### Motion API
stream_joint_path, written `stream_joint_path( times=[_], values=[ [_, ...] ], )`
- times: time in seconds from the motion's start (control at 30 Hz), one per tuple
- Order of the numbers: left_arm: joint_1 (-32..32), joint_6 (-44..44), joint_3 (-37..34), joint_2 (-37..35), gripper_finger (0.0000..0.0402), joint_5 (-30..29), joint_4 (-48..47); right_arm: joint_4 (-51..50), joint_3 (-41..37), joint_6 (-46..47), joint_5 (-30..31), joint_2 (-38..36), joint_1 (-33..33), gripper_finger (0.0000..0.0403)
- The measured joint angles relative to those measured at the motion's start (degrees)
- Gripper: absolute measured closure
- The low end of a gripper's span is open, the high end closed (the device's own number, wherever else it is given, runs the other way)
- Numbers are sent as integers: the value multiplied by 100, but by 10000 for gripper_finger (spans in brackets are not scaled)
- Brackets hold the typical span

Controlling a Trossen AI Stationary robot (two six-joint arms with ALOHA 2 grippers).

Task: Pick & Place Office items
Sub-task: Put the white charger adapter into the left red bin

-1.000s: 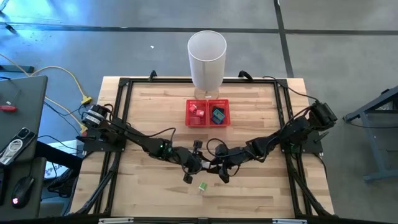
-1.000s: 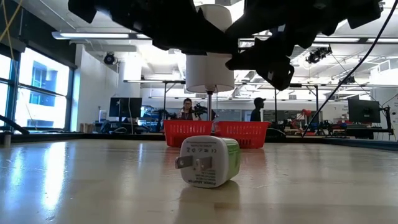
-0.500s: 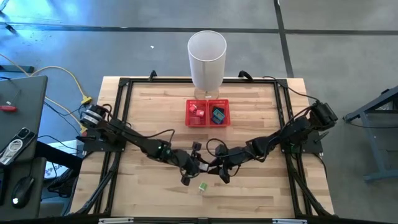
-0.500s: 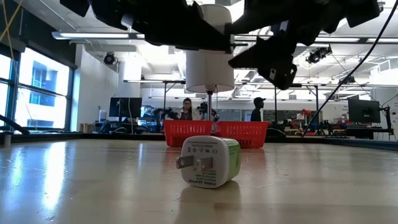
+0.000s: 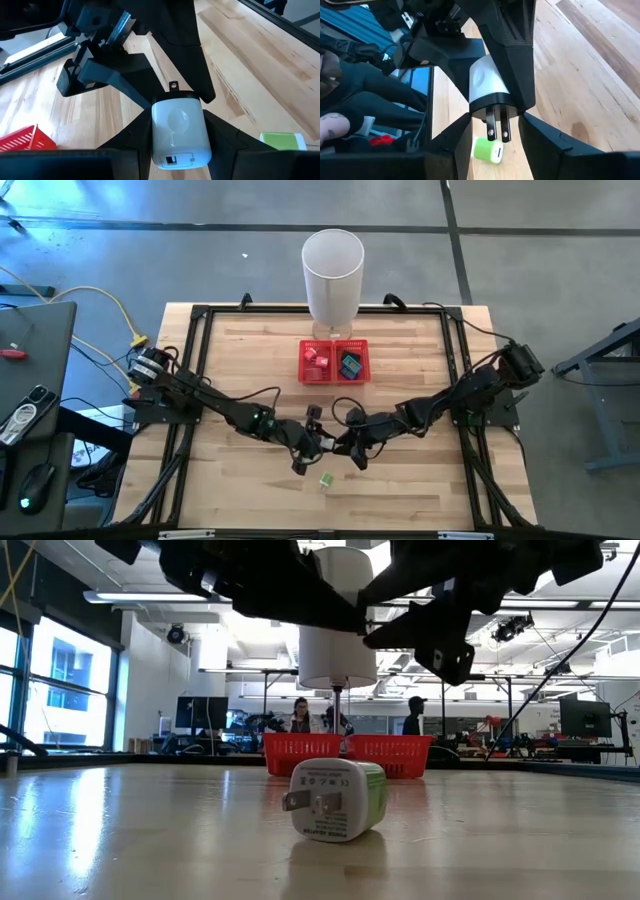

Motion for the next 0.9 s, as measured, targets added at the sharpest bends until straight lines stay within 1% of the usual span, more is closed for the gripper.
stream_joint_path(
  times=[0.23,0.37,0.47,0.57,0.67,0.9],
  values=[
    [-7,41,-2,-17,279,-83,22,232,-11,-15,56,14,-22,249],
    [0,57,-8,-17,279,-165,0,232,-14,98,258,18,-71,249],
    [-15,107,-9,-17,279,-459,-7,236,-16,260,385,18,-106,248],
    [-39,109,-9,-17,279,-550,-4,305,-16,324,448,18,-127,245],
    [-39,111,-9,-22,279,-605,-2,416,-16,326,631,20,-127,245],
    [-48,103,-15,-20,279,-1172,31,441,-18,298,1142,20,-138,241]
  ],
)
